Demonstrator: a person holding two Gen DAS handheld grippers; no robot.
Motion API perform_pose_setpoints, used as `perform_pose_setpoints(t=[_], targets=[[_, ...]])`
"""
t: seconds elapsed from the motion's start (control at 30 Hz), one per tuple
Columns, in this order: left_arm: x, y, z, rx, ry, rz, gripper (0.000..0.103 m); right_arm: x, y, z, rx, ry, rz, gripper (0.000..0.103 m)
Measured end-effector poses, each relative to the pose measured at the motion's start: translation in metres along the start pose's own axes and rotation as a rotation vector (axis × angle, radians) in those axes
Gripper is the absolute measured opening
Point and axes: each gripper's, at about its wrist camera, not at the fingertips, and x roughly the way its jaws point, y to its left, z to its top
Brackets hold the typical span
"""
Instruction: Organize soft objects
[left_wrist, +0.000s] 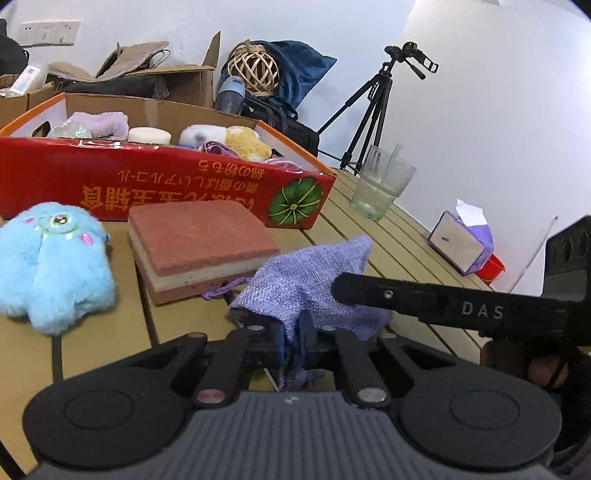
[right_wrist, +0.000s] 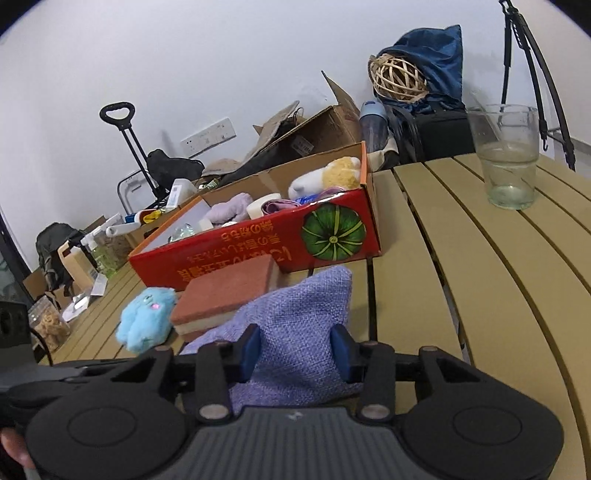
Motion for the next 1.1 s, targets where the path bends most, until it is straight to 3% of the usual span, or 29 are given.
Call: perform_pose_setpoints(t=[0.23,0.47,0.53,0.57,0.7,0.9,0.97,1.03,1.1], targets=[[-0.018,-0.005,0.003,0.018,-0.015,-0.003,0.006,-0.013,0.009,-0.006,-0.027,-0.024,0.016,0.037],[-0.075,-0.022,0.014,0.057,-0.138,-0.014,0.006,-0.044,0.025,-0.003,0.067,-0.131,0.107,0.037],[-0.089,-0.017,0.027,0.062,-0.17,0.002,0.006,-0.041,0.041,0.01,0.051,-0.126,0.136,0.027],[-0.093,-0.013,0.036,0.062,-0.185,0.014,0.006,-0.036,0.051,0.019,0.037,-0.124,0.149,0.027],[-0.087,0.022,0.093,0.04,-0.209,0.038,0.006,0.006,0.081,0.071,-0.011,-0.121,0.171,0.026],[-0.007,0.09,0.161,0.0,-0.06,0.112,0.007,0.116,0.081,0.131,0.033,-0.004,0.074,0.026],[0.022,0.104,0.165,0.046,-0.006,0.148,0.01,0.149,0.075,0.136,0.048,0.068,0.012,0.026],[0.037,0.109,0.157,0.104,0.005,0.234,0.012,0.174,0.074,0.134,0.023,0.119,-0.064,0.026],[0.043,0.111,0.145,0.13,-0.009,0.256,0.015,0.186,0.076,0.127,-0.009,0.157,-0.085,0.034]])
